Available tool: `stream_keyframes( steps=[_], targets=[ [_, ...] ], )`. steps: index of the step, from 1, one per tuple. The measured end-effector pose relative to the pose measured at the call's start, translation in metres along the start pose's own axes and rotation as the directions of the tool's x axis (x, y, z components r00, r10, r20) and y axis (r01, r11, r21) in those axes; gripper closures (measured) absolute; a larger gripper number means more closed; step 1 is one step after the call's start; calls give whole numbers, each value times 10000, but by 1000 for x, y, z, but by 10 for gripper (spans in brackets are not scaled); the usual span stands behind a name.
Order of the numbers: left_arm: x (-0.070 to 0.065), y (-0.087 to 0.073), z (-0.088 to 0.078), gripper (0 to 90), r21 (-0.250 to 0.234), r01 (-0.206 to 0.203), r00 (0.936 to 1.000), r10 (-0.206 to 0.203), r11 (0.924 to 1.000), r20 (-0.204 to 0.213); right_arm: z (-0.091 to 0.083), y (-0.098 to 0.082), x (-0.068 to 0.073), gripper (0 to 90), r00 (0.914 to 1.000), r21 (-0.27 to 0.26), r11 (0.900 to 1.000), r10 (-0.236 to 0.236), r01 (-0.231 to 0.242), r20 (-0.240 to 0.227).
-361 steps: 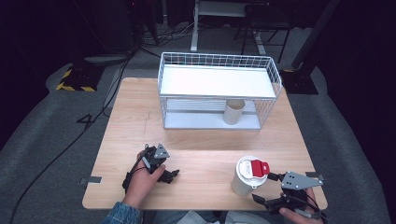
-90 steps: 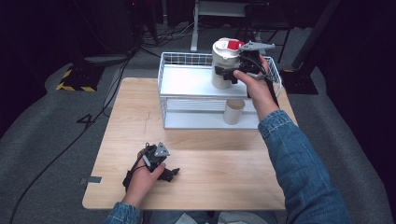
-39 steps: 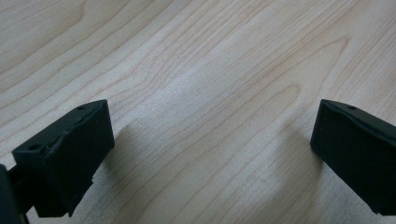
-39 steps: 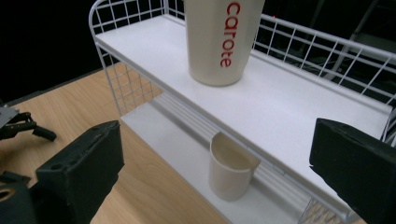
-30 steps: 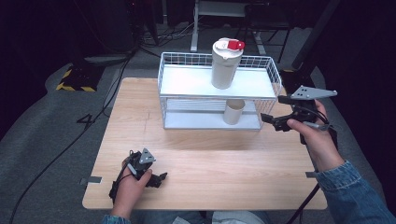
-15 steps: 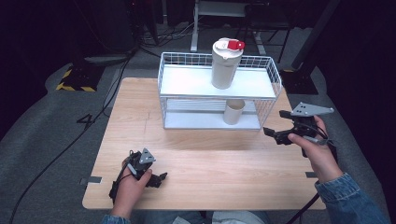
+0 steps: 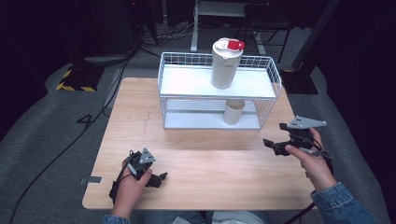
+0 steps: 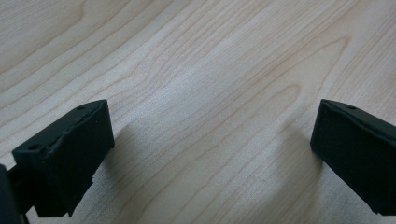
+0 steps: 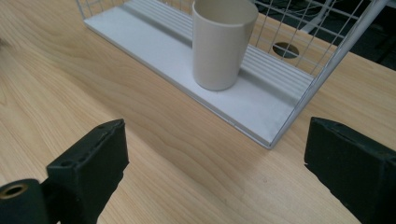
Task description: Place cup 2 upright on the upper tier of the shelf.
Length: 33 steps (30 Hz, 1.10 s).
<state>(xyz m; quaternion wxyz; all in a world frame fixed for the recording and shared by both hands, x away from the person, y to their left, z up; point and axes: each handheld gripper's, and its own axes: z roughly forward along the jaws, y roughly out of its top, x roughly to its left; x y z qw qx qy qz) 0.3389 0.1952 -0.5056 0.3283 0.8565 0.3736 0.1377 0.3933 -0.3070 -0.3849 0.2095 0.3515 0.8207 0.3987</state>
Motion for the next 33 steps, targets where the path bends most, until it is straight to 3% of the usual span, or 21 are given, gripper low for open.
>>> stream_keyframes(
  steps=[17, 24, 33],
  targets=[
    [0, 0, 0, 1, 3, -3, 10000, 3, 10000, 3, 27, -45, 8, 68, 9990, 739, 9964, 426, -415, -129],
    [0, 0, 0, 1, 1, -3, 10000, 3, 10000, 0, 36, -64, 11, 69, 9997, 1147, 9931, 221, -224, 38],
    [0, 0, 0, 1, 3, 0, 10000, 0, 10000, -1, 48, -88, 15, 69, 9989, 1236, 9913, 452, -463, 120]
  ],
)
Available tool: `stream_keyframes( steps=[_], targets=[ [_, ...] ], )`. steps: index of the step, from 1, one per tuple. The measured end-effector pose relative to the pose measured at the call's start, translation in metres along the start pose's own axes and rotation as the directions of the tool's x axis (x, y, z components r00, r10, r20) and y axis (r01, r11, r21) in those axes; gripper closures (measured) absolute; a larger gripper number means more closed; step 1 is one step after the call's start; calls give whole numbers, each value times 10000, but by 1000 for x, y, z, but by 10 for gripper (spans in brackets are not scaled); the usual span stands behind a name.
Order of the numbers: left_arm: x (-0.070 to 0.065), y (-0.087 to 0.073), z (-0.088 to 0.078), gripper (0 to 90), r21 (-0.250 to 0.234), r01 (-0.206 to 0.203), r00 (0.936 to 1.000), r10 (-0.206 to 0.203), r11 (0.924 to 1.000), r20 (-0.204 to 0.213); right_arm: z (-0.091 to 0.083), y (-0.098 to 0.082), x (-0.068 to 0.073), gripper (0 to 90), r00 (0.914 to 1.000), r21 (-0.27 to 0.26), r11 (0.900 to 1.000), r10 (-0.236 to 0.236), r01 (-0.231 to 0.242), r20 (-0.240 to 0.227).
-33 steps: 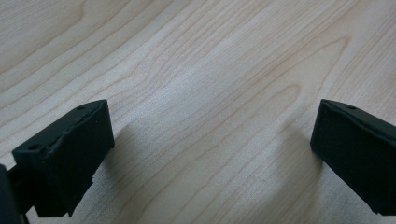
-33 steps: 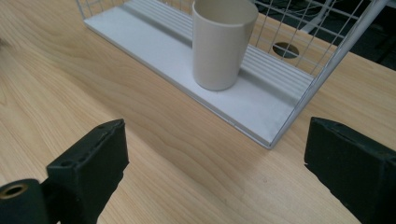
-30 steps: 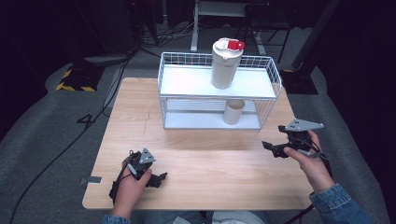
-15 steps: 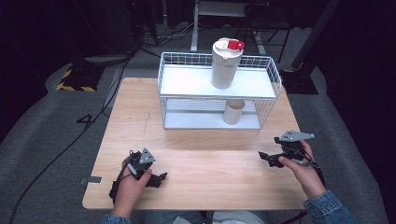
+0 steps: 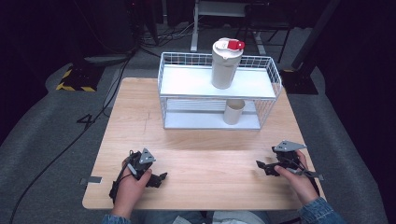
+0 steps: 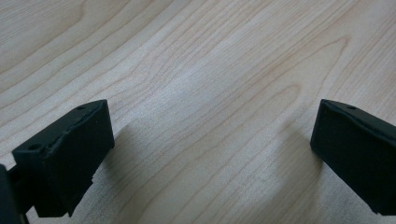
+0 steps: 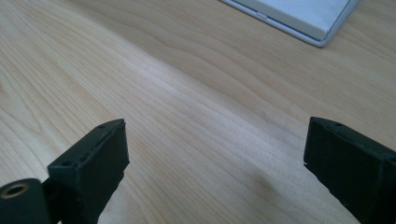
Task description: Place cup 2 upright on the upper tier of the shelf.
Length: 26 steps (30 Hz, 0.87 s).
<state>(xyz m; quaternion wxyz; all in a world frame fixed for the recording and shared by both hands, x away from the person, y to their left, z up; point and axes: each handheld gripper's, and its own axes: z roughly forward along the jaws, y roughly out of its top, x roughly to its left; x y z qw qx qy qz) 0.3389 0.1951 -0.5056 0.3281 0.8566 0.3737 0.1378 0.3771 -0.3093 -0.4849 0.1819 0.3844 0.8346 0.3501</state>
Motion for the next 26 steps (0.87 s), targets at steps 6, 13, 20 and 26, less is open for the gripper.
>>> stream_keyframes(
  steps=[6, 13, 20, 26],
  targets=[
    [0, 0, 0, 1, 1, -11, 10000, 11, 10000, 2, 5, -8, 1, 100, 10000, -41, 10000, 2, -2, 78],
    [0, 0, 0, 1, -1, 1, 10000, -1, 10000, 3, 11, -14, 3, 92, 9998, 47, 10000, 79, -80, 185],
    [0, 0, 0, 1, 2, -2, 10000, 2, 10000, 3, 12, -17, -1, 62, 9989, 48, 9989, 461, -462, 78],
    [0, 0, 0, 1, 12, 1, 10000, -1, 10000, 8, 14, -16, -1, 1, 9971, 214, 9973, 692, -699, 323]
  ],
)
